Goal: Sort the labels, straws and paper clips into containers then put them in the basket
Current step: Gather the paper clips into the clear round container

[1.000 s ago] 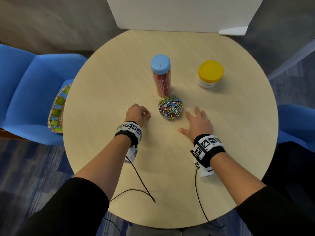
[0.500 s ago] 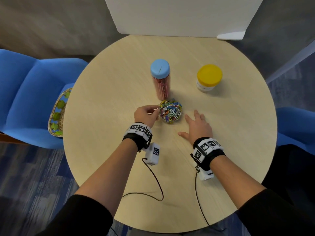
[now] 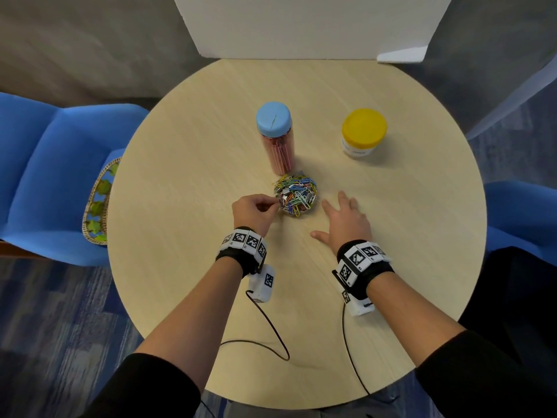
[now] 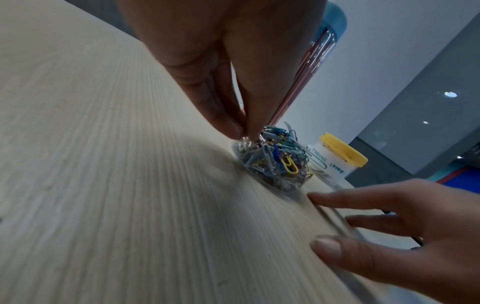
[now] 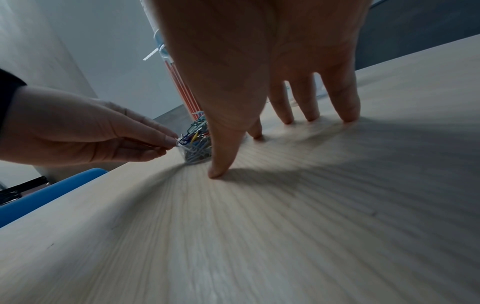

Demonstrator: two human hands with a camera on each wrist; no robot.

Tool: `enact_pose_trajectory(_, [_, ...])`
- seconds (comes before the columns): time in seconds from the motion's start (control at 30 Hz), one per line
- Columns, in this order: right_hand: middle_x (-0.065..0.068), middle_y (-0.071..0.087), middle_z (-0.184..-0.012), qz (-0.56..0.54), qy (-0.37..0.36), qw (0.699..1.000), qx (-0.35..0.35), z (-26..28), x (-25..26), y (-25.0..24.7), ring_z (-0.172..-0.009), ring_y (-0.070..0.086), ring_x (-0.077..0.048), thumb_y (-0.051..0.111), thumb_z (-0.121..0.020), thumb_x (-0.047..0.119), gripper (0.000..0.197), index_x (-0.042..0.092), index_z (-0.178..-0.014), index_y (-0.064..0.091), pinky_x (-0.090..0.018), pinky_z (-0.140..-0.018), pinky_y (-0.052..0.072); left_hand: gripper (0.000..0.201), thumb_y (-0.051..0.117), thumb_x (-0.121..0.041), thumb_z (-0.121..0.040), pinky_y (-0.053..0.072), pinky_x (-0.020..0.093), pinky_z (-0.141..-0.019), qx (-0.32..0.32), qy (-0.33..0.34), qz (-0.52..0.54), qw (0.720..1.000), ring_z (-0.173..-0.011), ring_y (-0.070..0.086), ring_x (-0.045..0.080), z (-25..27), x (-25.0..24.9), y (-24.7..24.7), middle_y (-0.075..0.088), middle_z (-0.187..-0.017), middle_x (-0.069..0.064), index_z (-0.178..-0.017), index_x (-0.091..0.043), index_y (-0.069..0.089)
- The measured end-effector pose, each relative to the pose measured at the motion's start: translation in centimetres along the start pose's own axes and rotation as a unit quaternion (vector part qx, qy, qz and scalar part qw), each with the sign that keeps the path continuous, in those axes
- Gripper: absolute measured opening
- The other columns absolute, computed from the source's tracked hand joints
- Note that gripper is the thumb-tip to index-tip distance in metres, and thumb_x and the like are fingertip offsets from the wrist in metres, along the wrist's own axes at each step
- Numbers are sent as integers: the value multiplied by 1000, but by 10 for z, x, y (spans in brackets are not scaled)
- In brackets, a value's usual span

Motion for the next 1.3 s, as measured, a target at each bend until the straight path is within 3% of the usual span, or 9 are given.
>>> enact_pose_trajectory(0.17, [-11, 13, -161, -4, 1, 1000, 1, 0, -1, 1, -146, 20, -36, 64, -80, 64, 85, 30, -150, 29, -49, -106, 40, 4, 81, -20, -76, 53, 12, -68, 5, 18, -12, 1000, -66, 67, 2, -4, 0, 0, 72, -72, -7, -78, -20, 77])
enact_pose_trajectory(0.37, [-11, 13, -161, 2, 0, 1000, -5, 1, 0, 1, -146, 20, -36, 63, -81, 64, 85, 30, -150, 29, -48, -106, 40, 10, 77, -25, -81, 58, 29, -77, 16, 34, -59, 998, -72, 68, 9, -8, 4, 1, 74, -78, -3, -87, -19, 79])
enact_pose_trajectory(0.67, [-11, 8, -162, 1, 1, 1000, 21, 6, 0, -3, -147, 16, -36, 64, -82, 63, 88, 31, -152, 23, -49, -110, 36, 6, 71, -27, -84, 52, 25, -69, -20, 20, -53, 998, -64, 61, 4, -3, 8, -13, 67, -73, -11, -84, -24, 75])
enact_pose_trajectory(0.73, [-12, 17, -158, 8, 12, 998, 55, 13, 1, -11, -143, 25, -35, 68, -82, 57, 85, 29, -150, 28, -47, -108, 38, 6, 70, -27, -84, 52, 26, -71, -23, 3, -56, 998, -71, 62, 7, -6, 17, -24, 66, -78, -9, -89, -25, 73])
enact_pose_trajectory(0.87, [-7, 57, -123, 48, 29, 993, 108, 27, 20, -39, -113, 56, -27, 65, -87, 50, 50, 18, -124, 58, -36, -89, 47, 17, 65, -14, -81, 41, 27, -71, -60, -16, -86, 994, -85, 54, 16, -25, 44, -66, 57, -94, 0, -94, -23, 58])
enact_pose_trajectory(0.97, [0, 65, -112, 4, -67, 989, 135, 28, 66, -55, -107, 60, -21, 65, -87, 51, 40, 21, -114, 66, -33, -89, 48, 22, 60, -9, -80, 41, 32, -74, -97, -44, -123, 987, -90, 51, 23, -49, 74, -116, 51, -97, 4, -100, -16, 55])
enact_pose_trajectory(1.1, [6, 61, -109, -92, -189, 967, 145, 25, 140, -58, -107, 58, -16, 71, -83, 49, 37, 31, -115, 64, -32, -91, 47, 33, 58, -10, -83, 43, 36, -80, -145, -107, -150, 972, -101, 53, 28, -87, 126, -197, 55, -110, 11, -115, -15, 57])
enact_pose_trajectory(1.2, [6, 44, -140, -37, -223, 967, 117, 17, 176, -41, -125, 49, -15, 70, -83, 49, 56, 36, -134, 51, -31, -99, 42, 39, 58, -12, -83, 47, 42, -91, -173, -167, -142, 960, -112, 53, 30, -118, 173, -263, 54, -122, 12, -122, -16, 55])
enact_pose_trajectory(1.3, [10, 11, -162, 24, -230, 962, 144, 10, 184, -11, -144, 28, -11, 67, -82, 57, 76, 44, -147, 29, -25, -112, 31, 41, 60, -17, -85, 45, 44, -95, -161, -224, -155, 948, -119, 48, 33, -150, 230, -318, 48, -130, 12, -125, -16, 53])
Point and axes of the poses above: each hand's wrist, its own z-axis away from the middle knuckle, its own y-axis out of the palm, x = y × z, the point moved 2 cm from there along -z, towards the middle knuckle
